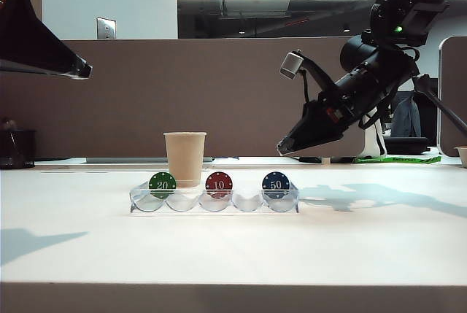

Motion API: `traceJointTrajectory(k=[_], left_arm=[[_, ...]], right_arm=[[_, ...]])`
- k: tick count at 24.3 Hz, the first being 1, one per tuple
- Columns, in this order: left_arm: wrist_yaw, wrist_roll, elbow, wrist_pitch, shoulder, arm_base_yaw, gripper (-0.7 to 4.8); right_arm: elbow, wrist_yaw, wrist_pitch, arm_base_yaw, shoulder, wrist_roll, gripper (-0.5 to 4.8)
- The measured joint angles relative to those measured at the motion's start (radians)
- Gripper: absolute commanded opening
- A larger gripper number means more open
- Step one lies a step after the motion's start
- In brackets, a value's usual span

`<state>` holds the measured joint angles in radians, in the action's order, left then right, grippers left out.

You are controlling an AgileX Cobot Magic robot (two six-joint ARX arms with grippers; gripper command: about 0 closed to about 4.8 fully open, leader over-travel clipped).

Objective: Pick up the chip with the greater value and put it into the paper cup.

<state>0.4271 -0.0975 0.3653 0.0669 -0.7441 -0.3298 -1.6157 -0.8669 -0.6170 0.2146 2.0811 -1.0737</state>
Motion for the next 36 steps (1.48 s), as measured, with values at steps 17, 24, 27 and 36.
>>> traceJointTrajectory(k=[17, 24, 27, 36], left_arm=[[0.000, 0.000, 0.000, 0.000, 0.000, 0.000, -0.06], [0.000, 0.000, 0.000, 0.000, 0.000, 0.000, -0.06], [0.000, 0.000, 0.000, 0.000, 0.000, 0.000, -0.06], [0.000, 0.000, 0.000, 0.000, 0.000, 0.000, -0.06]], right_arm=[[0.002, -0.019, -0.116, 0.021, 0.000, 0.007, 2.52], [0.002, -0.008, -0.112, 0.021, 0.000, 0.004, 2.53], [0.002, 0.000, -0.095, 0.021, 0.000, 0.003, 2.54], [0.001, 0.000, -0.087, 0.021, 0.008, 0.003, 2.54]])
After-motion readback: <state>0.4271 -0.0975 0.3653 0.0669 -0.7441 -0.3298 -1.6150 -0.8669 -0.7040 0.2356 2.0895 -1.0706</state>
